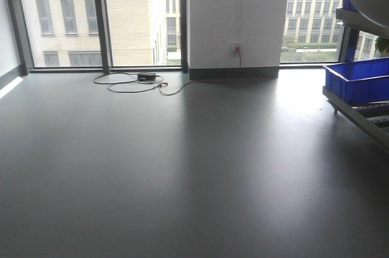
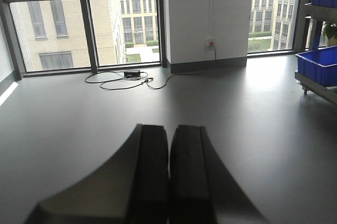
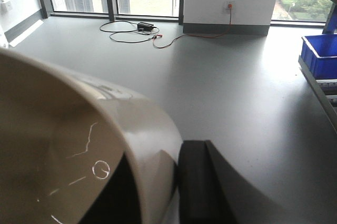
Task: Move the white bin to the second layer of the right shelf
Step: 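Turn the base toward the roller shelf rack by the windows, then drive up to the roller shelf rack's second layer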
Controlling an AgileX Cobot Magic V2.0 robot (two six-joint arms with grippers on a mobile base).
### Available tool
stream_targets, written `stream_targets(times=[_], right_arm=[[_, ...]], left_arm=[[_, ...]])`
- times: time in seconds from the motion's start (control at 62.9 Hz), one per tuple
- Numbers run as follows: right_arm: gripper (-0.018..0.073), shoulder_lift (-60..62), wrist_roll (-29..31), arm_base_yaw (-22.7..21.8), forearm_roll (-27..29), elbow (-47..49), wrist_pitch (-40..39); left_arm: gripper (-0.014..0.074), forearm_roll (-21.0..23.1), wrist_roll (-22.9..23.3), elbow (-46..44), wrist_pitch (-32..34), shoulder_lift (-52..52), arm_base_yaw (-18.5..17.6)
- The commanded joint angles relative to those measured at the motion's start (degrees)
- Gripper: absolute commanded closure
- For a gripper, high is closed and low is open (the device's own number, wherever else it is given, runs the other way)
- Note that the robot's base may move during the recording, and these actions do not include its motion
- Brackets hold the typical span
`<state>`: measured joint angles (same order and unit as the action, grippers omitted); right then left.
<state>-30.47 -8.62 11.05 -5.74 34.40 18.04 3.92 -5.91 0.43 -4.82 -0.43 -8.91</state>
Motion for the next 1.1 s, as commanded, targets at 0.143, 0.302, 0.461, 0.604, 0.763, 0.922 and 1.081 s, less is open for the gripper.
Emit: stream_targets(times=[0.143, 0.302, 0.461, 0.604, 0.763, 0.922, 1.081], right_arm=[[0.0502, -0.16, 0.16, -0.36, -0.32, 1.88, -5.74], [0.0502, -0.16, 0.16, -0.36, -0.32, 1.88, -5.74], [0.0502, -0.16, 0.16, -0.36, -0.32, 1.88, -5.74], [0.0502, -0.21, 0.16, -0.36, -0.32, 1.88, -5.74], [0.0502, -0.21, 0.16, -0.36, -0.32, 1.88, -5.79], [0.0502, -0.21, 0.16, -0.36, -0.32, 1.88, -5.79], [0.0502, -0.21, 0.16, -0.36, -0.32, 1.88, -5.79]], left_arm=[[0.0512, 0.31, 0.2, 2.11, 4.82, -0.8, -0.21], [0.0512, 0.31, 0.2, 2.11, 4.82, -0.8, -0.21], [0.0512, 0.31, 0.2, 2.11, 4.82, -0.8, -0.21], [0.0512, 0.31, 0.2, 2.11, 4.82, -0.8, -0.21], [0.0512, 0.31, 0.2, 2.11, 4.82, -0.8, -0.21], [0.0512, 0.31, 0.2, 2.11, 4.82, -0.8, -0.21], [0.0512, 0.31, 0.2, 2.11, 4.82, -0.8, -0.21]])
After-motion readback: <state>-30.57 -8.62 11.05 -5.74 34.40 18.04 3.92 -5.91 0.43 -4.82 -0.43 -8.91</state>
